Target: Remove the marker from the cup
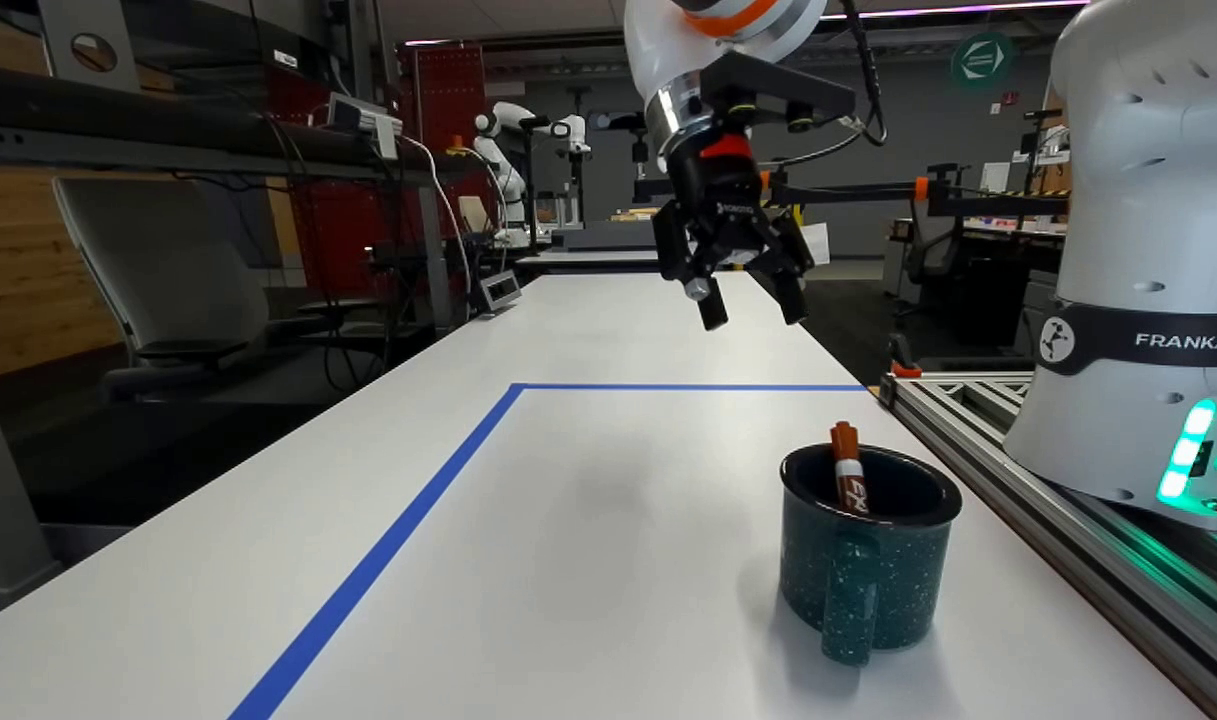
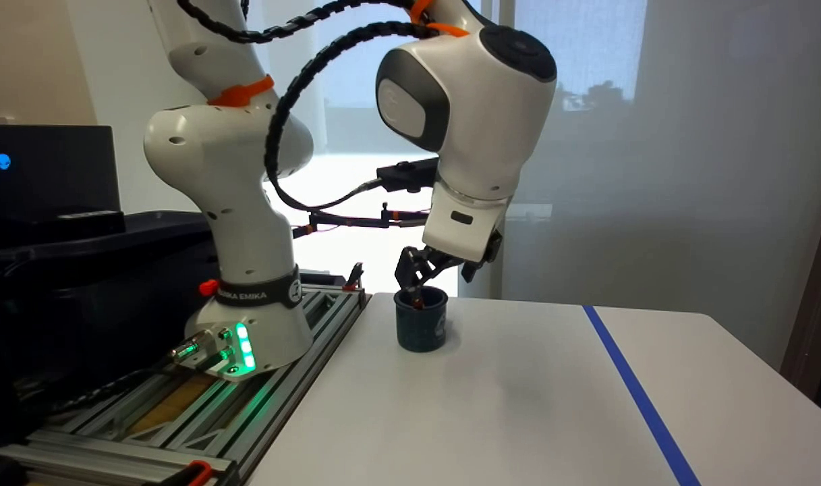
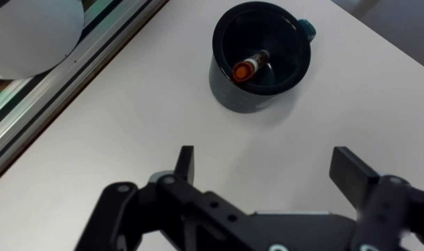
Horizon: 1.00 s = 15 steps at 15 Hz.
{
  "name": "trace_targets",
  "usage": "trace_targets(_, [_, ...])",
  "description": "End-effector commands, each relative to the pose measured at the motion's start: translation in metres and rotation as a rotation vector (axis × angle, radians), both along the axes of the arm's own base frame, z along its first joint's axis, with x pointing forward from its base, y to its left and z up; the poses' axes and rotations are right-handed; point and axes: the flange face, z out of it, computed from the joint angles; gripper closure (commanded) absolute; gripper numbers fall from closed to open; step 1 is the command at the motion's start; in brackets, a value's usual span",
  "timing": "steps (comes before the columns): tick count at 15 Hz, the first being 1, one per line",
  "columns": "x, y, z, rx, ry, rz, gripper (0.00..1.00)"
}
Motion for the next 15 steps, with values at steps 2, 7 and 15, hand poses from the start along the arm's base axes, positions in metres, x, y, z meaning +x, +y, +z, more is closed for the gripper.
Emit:
trace_targets(2, [0.001,0.01,-0.013,0.021,0.089,-0.146,0.0])
trace_targets(7, [-0.002,0.011,-0.03,0.051,0.151,-0.207,0.0])
trace_targets(15, [-0.012,0.018,-0.054,0.07,0.221,-0.154,0.0])
